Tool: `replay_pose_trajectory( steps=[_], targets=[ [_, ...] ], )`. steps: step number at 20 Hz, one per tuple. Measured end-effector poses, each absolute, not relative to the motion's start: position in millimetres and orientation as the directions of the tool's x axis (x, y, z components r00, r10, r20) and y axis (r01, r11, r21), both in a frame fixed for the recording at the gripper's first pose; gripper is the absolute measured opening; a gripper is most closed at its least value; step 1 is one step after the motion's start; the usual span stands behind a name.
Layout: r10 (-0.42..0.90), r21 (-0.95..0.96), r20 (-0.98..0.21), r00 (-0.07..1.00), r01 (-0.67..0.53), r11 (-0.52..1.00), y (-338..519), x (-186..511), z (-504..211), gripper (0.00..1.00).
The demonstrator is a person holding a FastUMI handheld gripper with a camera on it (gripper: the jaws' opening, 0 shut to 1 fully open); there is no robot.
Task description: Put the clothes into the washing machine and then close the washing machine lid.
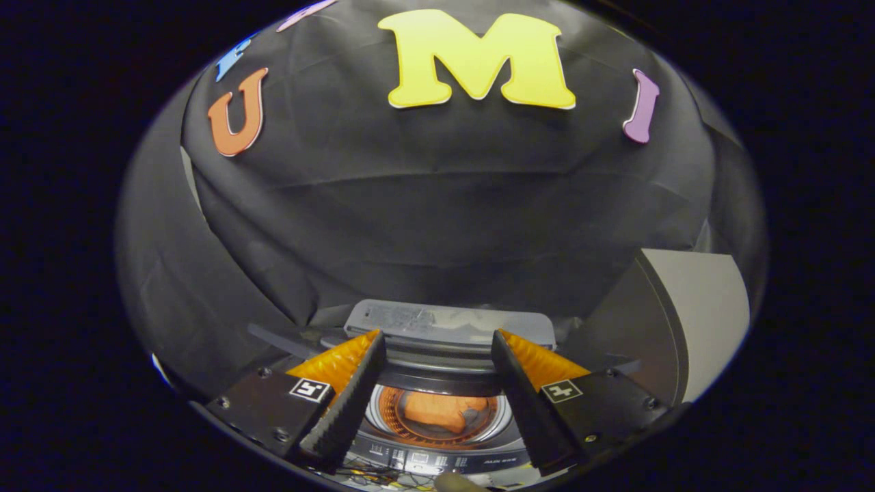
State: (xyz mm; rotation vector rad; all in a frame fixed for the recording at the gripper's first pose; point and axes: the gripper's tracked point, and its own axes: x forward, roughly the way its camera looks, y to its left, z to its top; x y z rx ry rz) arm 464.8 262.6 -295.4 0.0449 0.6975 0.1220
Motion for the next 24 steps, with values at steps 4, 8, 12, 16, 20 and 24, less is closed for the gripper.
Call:
replay_pose_trajectory(
  steps=[4, 8, 12, 16, 20, 24],
  targets=[
    [0.133, 0.078, -0.695, 0.707, -0.110, 0.991, 264.1, 426.8, -330.2, 0.97],
    [0.138, 0.089, -0.778, 0.613, -0.110, 0.990, 261.3, 392.1, -379.7, 0.97],
    [0.143, 0.081, -0.780, 0.609, -0.127, 0.989, 255.2, 381.7, -378.7, 0.97],
    [0.152, 0.082, -0.763, 0.629, -0.139, 0.987, 243.7, 367.6, -362.6, 0.97],
    [0.148, 0.085, -0.735, 0.662, -0.127, 0.988, 220.0, 342.4, -340.1, 0.97],
    [0.120, 0.097, -0.672, 0.731, -0.074, 0.993, 182.2, 298.2, -297.5, 0.97]
  ],
)
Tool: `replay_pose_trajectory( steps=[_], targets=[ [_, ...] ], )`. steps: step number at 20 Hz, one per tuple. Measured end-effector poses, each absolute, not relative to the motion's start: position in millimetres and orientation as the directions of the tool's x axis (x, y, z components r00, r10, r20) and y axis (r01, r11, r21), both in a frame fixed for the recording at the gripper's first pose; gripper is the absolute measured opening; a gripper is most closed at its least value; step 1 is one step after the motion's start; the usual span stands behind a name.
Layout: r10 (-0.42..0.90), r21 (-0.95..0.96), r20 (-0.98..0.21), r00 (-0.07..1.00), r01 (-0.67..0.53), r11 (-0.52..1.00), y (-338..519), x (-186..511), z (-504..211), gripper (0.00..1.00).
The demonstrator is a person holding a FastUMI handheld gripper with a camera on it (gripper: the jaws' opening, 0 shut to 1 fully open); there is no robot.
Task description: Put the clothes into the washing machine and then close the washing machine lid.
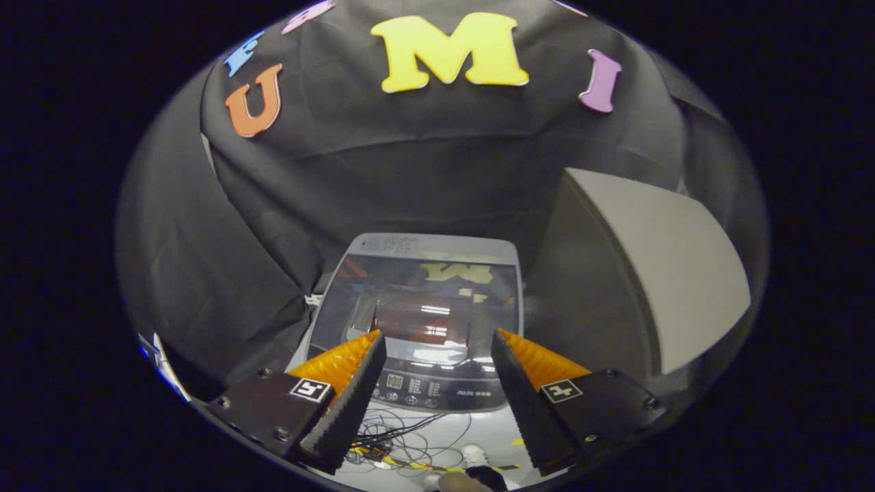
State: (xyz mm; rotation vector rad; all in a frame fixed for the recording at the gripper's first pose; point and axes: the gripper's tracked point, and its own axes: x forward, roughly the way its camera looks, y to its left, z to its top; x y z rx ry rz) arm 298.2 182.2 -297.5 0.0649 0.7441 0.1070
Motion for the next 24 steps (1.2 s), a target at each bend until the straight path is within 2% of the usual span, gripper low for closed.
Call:
replay_pose_trajectory(
  steps=[4, 11, 17, 24],
  targets=[
    [0.080, 0.127, -0.558, 0.826, -0.011, 0.992, 143.1, 233.0, -227.4, 0.97],
    [-0.018, 0.074, -0.266, 0.964, 0.039, 0.996, 86.8, 115.5, -95.4, 0.97],
    [-0.089, 0.072, -0.081, 0.993, 0.095, 0.993, 28.1, 24.9, -18.8, 0.98],
    [-0.140, 0.057, 0.000, 0.990, 0.139, 0.989, -49.8, -46.0, 9.6, 0.99]
  ],
)
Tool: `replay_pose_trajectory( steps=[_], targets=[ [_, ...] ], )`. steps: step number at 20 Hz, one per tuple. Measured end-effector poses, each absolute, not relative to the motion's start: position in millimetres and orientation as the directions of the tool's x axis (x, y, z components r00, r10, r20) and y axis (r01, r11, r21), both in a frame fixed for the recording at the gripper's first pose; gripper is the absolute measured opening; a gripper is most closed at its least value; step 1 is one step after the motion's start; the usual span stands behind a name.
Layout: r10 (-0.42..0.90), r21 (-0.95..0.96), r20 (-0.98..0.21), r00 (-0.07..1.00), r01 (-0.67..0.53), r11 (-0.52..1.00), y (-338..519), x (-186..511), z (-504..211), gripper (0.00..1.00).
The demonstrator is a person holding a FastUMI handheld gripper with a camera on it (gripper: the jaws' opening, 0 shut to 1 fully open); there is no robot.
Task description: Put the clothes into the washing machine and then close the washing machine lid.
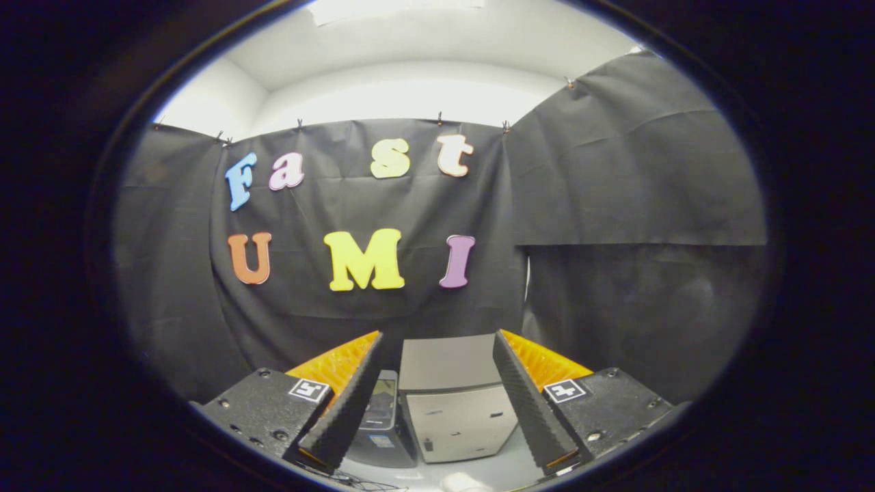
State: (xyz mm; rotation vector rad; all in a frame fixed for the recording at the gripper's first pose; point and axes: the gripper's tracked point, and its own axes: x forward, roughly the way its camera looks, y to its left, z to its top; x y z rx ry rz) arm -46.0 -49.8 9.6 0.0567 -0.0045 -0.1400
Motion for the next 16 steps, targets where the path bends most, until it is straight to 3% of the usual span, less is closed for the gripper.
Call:
replay_pose_trajectory(
  steps=[16],
  targets=[
    [-0.114, 0.088, 0.071, 0.991, 0.107, 0.990, -80.9, -76.0, 3.8, 0.99]
  ],
)
